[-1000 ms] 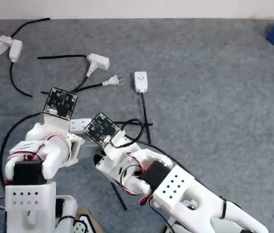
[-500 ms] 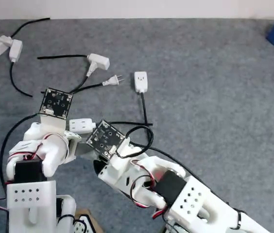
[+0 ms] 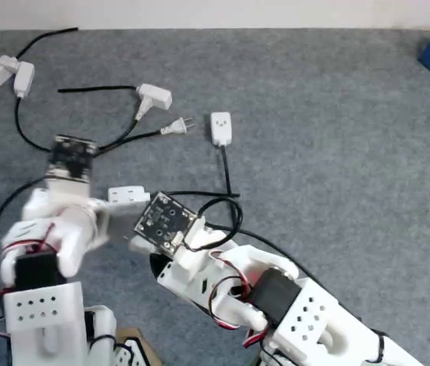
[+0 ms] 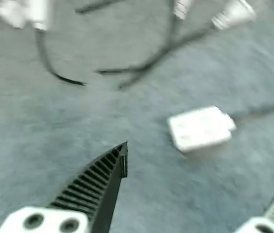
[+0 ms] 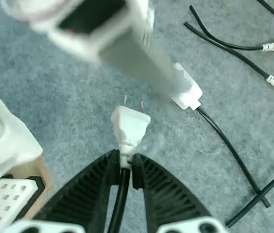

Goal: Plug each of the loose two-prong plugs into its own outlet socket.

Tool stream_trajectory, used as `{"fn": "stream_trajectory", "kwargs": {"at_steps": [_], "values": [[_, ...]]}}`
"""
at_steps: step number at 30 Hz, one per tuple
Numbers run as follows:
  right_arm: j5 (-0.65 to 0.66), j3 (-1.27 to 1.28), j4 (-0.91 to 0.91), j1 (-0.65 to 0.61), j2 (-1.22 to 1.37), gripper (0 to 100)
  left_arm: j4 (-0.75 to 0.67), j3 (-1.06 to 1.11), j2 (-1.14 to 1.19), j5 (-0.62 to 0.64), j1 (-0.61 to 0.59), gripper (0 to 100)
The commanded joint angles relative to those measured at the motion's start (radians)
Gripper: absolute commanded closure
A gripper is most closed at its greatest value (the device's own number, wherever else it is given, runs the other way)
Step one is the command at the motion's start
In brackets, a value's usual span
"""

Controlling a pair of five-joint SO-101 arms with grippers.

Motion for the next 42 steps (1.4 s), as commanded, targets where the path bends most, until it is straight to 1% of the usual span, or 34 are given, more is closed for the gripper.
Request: {"fn": "stream_trajectory", "kwargs": {"at_steps": [1,2,5,9,11,13,16,19,23,25,27,30,33,35,38,42], "values": [[0.018,-0.024,0.018,0.022,0.053,99.1,-0.040,-0.073,-0.004,0.021,-0.120,54],[0.015,-0.059,0.021,0.038,0.102,99.1,-0.044,-0.073,-0.004,0.023,-0.145,54],[0.015,-0.219,0.067,0.070,0.303,99.1,-0.044,-0.071,-0.004,0.089,-0.236,54],[-0.003,-0.562,0.248,0.070,0.608,99.1,-0.054,-0.050,-0.005,0.127,-0.403,54],[-0.008,-0.750,0.354,0.068,0.750,99.1,-0.121,-0.001,-0.005,0.127,-0.475,54],[0.000,-0.934,0.455,0.068,0.881,99.1,-0.221,0.077,-0.005,0.124,-0.550,54],[0.020,-1.171,0.605,0.068,1.059,99.1,-0.359,0.191,-0.004,0.086,-0.653,54],[0.040,-1.376,0.711,0.073,1.198,99.1,-0.446,0.274,-0.004,0.078,-0.739,54],[0.115,-1.593,0.789,0.077,1.330,99.1,-0.516,0.341,-0.005,0.078,-0.822,54],[0.124,-1.646,0.786,0.104,1.371,99.1,-0.523,0.363,-0.010,0.078,-0.862,54],[0.166,-1.644,0.786,0.124,1.405,99.1,-0.523,0.375,-0.013,0.078,-0.909,54],[0.175,-1.653,0.785,0.168,1.428,99.1,-0.523,0.375,-0.013,0.081,-0.975,54],[0.155,-1.672,0.783,0.200,1.428,99.1,-0.519,0.372,-0.013,0.080,-0.986,54],[0.077,-1.715,0.783,0.211,1.435,99.1,-0.514,0.371,-0.010,0.078,-0.963,54],[0.061,-1.735,0.780,0.220,1.437,99.1,-0.422,0.358,-0.010,0.078,-0.957,54],[0.114,-1.732,0.737,0.220,1.437,99.1,-0.295,0.280,-0.012,0.077,-0.987,54]]}}
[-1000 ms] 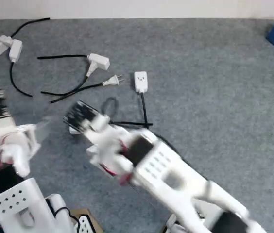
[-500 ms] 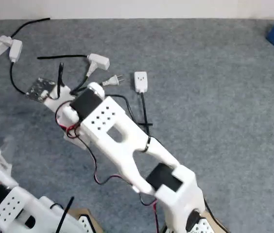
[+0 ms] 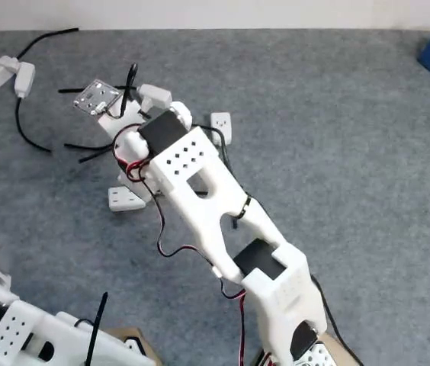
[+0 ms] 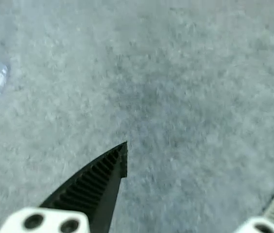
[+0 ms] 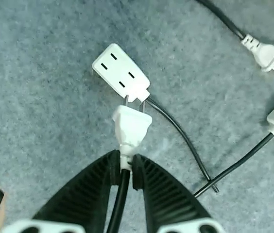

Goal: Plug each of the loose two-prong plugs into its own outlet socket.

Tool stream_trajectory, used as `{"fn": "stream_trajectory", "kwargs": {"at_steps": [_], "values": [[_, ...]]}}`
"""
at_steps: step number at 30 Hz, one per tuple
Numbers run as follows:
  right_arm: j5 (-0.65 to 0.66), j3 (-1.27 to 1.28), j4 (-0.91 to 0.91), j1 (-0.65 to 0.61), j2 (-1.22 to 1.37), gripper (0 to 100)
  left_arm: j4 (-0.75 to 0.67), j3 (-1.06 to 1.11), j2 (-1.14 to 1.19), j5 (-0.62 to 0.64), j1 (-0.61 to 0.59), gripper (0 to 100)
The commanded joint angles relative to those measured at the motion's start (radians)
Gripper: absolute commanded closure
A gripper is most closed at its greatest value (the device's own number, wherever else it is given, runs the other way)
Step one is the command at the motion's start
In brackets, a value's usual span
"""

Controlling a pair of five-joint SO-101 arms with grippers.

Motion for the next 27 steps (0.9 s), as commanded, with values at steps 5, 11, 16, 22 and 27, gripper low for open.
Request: {"fn": "stream_trajectory", "kwargs": {"at_steps": [5,11,16,22,27], "values": [[-0.103,-0.047,-0.018,0.047,-0.021,99.1,0.126,-0.168,-0.005,-0.005,0.044,54],[-0.127,-0.027,0.024,0.068,-0.024,99.0,0.249,-0.302,-0.004,0.029,0.314,54],[-0.127,-0.033,0.019,0.068,-0.114,99.0,0.387,-0.423,-0.004,0.064,0.458,54],[-0.112,0.180,0.030,0.134,-0.486,99.1,0.420,-0.443,-0.002,0.068,0.499,54],[-0.066,0.717,-0.051,0.093,-0.839,99.1,0.420,-0.426,0.064,0.069,0.529,54]]}}
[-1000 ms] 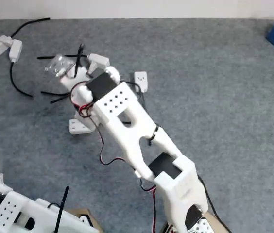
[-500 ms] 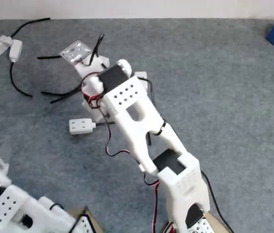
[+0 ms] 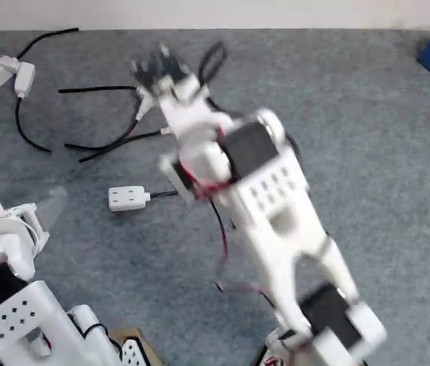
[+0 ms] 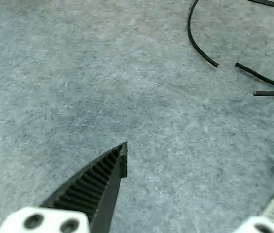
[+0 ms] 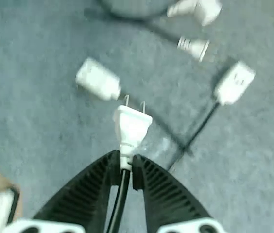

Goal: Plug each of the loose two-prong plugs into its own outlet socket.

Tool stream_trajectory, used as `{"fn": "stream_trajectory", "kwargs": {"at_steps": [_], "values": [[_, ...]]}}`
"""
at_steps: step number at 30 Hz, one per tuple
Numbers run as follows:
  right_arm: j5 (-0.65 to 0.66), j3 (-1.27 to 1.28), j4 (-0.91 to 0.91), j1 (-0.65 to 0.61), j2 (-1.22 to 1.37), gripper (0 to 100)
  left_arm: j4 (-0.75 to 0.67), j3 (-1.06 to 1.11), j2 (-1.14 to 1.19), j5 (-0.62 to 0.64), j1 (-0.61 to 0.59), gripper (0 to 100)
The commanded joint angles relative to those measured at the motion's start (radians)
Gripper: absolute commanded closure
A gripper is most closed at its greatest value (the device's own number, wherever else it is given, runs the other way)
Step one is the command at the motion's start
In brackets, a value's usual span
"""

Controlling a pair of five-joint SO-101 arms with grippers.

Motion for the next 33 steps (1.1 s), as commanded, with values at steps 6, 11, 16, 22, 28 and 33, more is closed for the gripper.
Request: {"fn": "stream_trajectory", "kwargs": {"at_steps": [6,11,16,22,28,33], "values": [[0.018,0.854,-0.340,-0.054,-0.561,99.1,0.005,-0.128,0.337,0.011,0.082,54],[0.071,0.894,-0.357,-0.059,-0.530,99.1,0.123,-0.467,0.621,0.041,0.038,54],[0.066,0.865,-0.357,-0.064,-0.438,99.1,0.230,-0.886,0.878,0.061,-0.068,54],[0.061,0.561,-0.257,-0.076,-0.211,99.1,0.282,-1.179,1.142,0.060,-0.165,54],[0.075,0.068,-0.041,-0.120,0.189,99.1,0.275,-1.283,1.331,0.060,-0.239,54],[0.420,-0.229,0.018,-0.131,0.418,99.1,0.209,-1.351,1.443,0.052,-0.306,54]]}}
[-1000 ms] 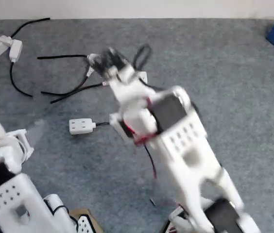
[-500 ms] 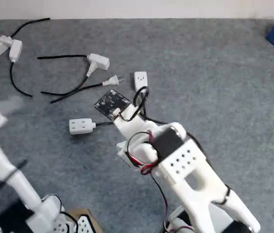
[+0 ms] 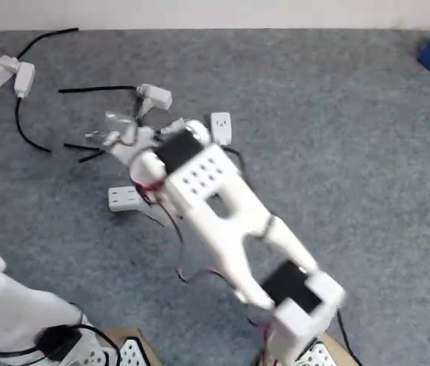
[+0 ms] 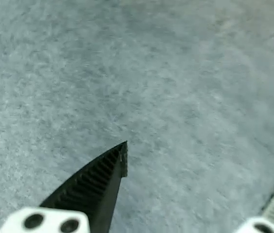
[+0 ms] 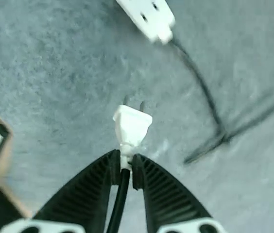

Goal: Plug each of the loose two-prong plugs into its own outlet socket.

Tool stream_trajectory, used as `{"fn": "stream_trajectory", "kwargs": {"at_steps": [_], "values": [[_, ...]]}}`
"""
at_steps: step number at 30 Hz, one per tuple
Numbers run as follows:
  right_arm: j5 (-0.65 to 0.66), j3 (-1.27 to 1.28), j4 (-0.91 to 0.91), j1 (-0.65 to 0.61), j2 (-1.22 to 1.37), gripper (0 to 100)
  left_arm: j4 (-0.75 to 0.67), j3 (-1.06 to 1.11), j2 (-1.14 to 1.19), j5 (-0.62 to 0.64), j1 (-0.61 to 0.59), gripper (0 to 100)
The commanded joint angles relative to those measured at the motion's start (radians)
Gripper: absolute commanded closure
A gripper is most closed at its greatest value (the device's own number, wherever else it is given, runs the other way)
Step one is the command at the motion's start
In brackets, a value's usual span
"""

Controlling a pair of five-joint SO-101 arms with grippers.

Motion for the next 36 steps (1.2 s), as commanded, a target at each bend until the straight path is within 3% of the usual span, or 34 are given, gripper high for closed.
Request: {"fn": "stream_trajectory", "kwargs": {"at_steps": [1,6,11,15,20,29,36], "values": [[0.261,-0.214,0.027,-0.005,0.085,99.1,-0.052,-0.084,0.061,0.000,-0.070,54],[0.483,-0.337,0.024,0.027,0.186,99.1,-0.118,-0.101,0.137,-0.049,-0.145,54],[0.529,-0.499,0.024,0.048,0.302,99.1,-0.110,-0.093,0.211,-0.150,-0.090,54],[0.327,-0.610,0.027,0.074,0.357,99.1,0.009,-0.090,0.236,-0.247,0.016,54],[0.081,-0.631,0.028,0.119,0.355,99.1,0.107,-0.097,0.220,-0.252,0.117,54],[-0.061,-0.811,0.031,0.127,0.222,99.1,0.152,-0.087,-0.044,-0.247,0.252,54],[-0.107,-0.535,0.030,0.107,-0.088,99.1,0.275,-0.077,-0.314,-0.204,0.384,54]]}}
